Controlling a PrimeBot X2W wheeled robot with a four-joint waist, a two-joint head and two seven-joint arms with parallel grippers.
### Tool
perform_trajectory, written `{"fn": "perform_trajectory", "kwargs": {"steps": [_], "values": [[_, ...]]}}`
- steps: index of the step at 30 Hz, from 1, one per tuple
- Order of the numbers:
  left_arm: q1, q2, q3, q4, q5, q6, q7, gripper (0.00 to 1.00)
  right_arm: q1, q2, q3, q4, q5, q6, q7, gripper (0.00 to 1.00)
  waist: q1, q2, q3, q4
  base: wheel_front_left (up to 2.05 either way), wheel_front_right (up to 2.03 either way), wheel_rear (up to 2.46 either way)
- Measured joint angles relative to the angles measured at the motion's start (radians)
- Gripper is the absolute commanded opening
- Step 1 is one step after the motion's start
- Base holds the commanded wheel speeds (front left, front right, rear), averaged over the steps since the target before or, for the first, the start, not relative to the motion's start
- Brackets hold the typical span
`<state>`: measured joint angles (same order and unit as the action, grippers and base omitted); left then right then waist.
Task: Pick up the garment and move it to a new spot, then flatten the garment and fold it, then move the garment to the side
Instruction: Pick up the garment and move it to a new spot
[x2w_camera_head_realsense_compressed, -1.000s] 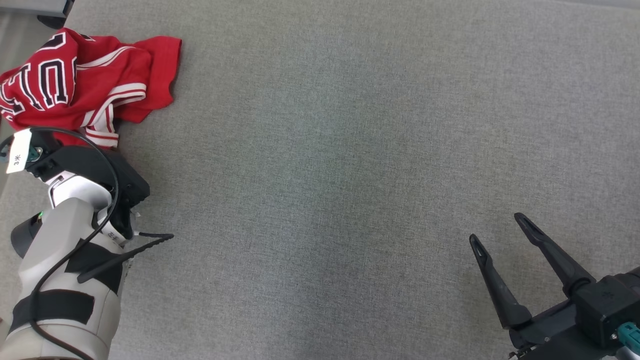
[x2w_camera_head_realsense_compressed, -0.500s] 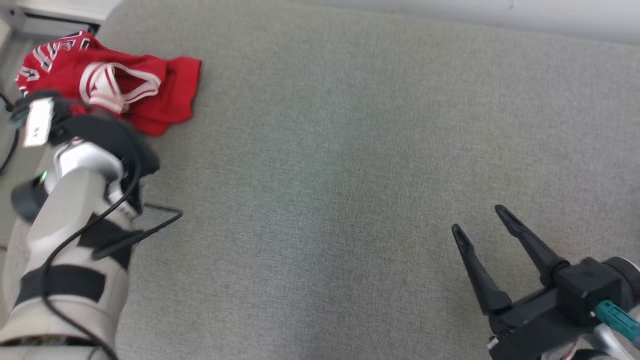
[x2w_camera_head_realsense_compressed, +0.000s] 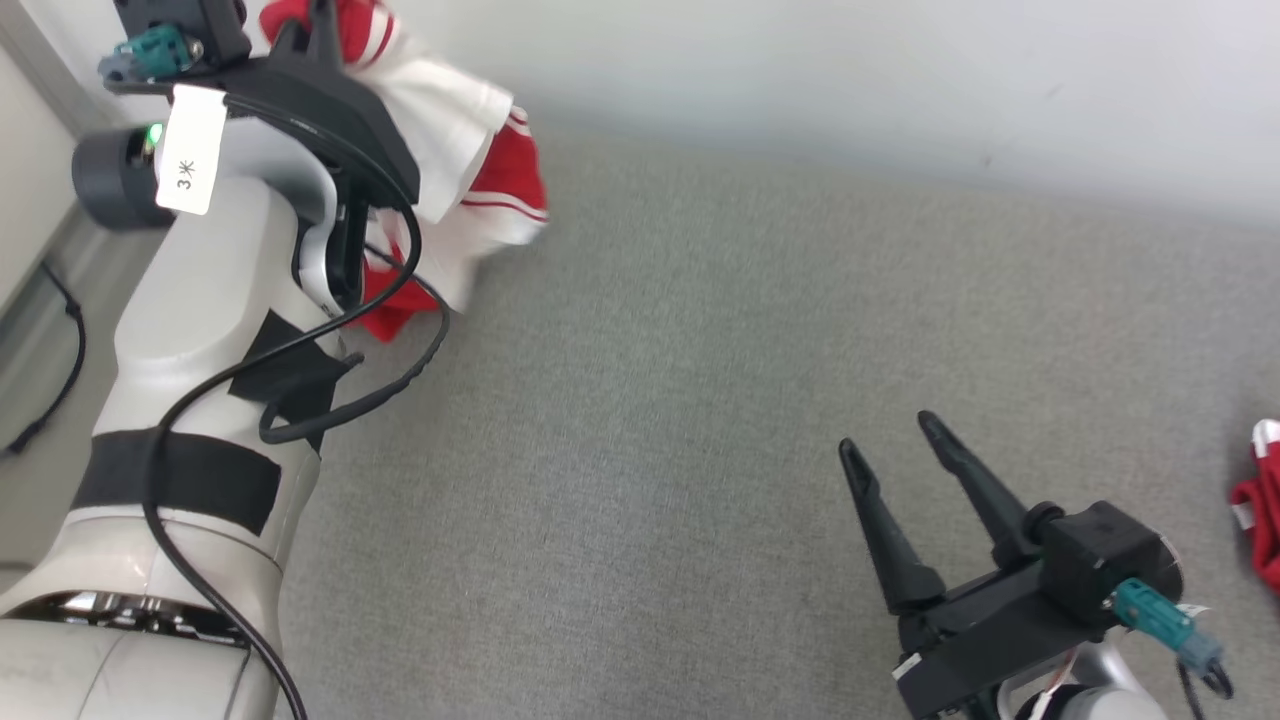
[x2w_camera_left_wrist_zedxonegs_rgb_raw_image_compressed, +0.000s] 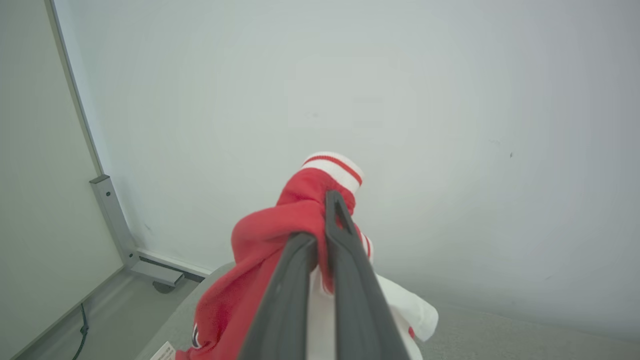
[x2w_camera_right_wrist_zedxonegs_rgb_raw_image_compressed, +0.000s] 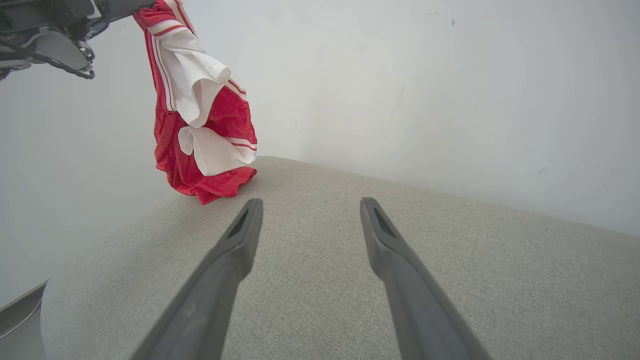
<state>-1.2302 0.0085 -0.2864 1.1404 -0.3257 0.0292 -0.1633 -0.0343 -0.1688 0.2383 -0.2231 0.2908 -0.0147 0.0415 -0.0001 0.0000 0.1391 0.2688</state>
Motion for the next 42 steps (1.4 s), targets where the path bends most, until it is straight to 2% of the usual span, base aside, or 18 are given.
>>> {"fn": "perform_trajectory", "kwargs": {"steps": [3,7,9,13,16,20,21,27,33,42], "values": [[-0.005,0.005,-0.048,-0.045,-0.003,-0.036,-0.022,0.0,-0.001,0.027,0.016,0.038,0.008,0.0,-0.02,1.0,-0.0001,-0.0001,-0.037,-0.009,0.0,0.0,0.0],[0.005,0.017,-0.203,-0.199,-0.098,-0.084,-0.022,0.0,-0.01,0.061,0.039,0.086,0.017,0.0,-0.044,1.0,-0.0001,-0.0001,-0.081,-0.037,0.0,0.0,0.0],[0.023,0.016,-0.275,-0.272,-0.151,-0.092,-0.022,0.0,-0.005,0.068,0.045,0.104,0.017,-0.003,-0.054,1.0,-0.0001,-0.0001,-0.102,-0.057,0.0,0.0,0.0],[0.061,0.018,-0.383,-0.412,-0.236,-0.089,-0.022,0.0,0.037,0.072,0.056,0.118,0.017,-0.008,-0.073,1.0,-0.0001,-0.0001,-0.14,-0.102,0.0,0.0,0.0],[0.062,0.018,-0.436,-0.502,-0.284,-0.061,-0.022,0.0,0.069,0.072,0.062,0.116,0.017,-0.013,-0.08,1.0,-0.0002,-0.0001,-0.166,-0.141,0.0,0.0,0.0],[0.065,0.017,-0.462,-0.55,-0.338,-0.018,-0.015,0.0,0.093,0.072,0.076,0.108,0.017,-0.021,-0.088,1.0,-0.0002,-0.0001,-0.192,-0.195,0.0,0.0,0.0],[0.065,0.017,-0.462,-0.55,-0.338,-0.018,-0.015,0.0,0.093,0.072,0.076,0.108,0.017,-0.021,-0.088,1.0,-0.0002,-0.0001,-0.192,-0.195,0.0,0.0,0.0],[0.167,0.019,-0.44,-0.499,-0.354,0.047,0.019,0.0,0.095,0.072,0.095,0.091,0.017,-0.015,-0.095,1.0,-0.0001,-0.0001,-0.214,-0.279,0.0,0.0,0.0],[0.313,0.019,-0.44,-0.308,-0.351,0.065,0.044,0.0,0.116,0.06,0.066,0.068,0.017,-0.015,-0.113,1.0,-0.0001,-0.0001,-0.209,-0.343,0.0,0.0,0.0],[0.38,0.112,-0.366,-0.122,-0.363,0.085,0.043,0.0,0.103,0.054,0.062,0.063,0.017,-0.012,-0.122,1.0,0.0002,0.0,-0.164,-0.352,0.0,0.0,0.0]]}}
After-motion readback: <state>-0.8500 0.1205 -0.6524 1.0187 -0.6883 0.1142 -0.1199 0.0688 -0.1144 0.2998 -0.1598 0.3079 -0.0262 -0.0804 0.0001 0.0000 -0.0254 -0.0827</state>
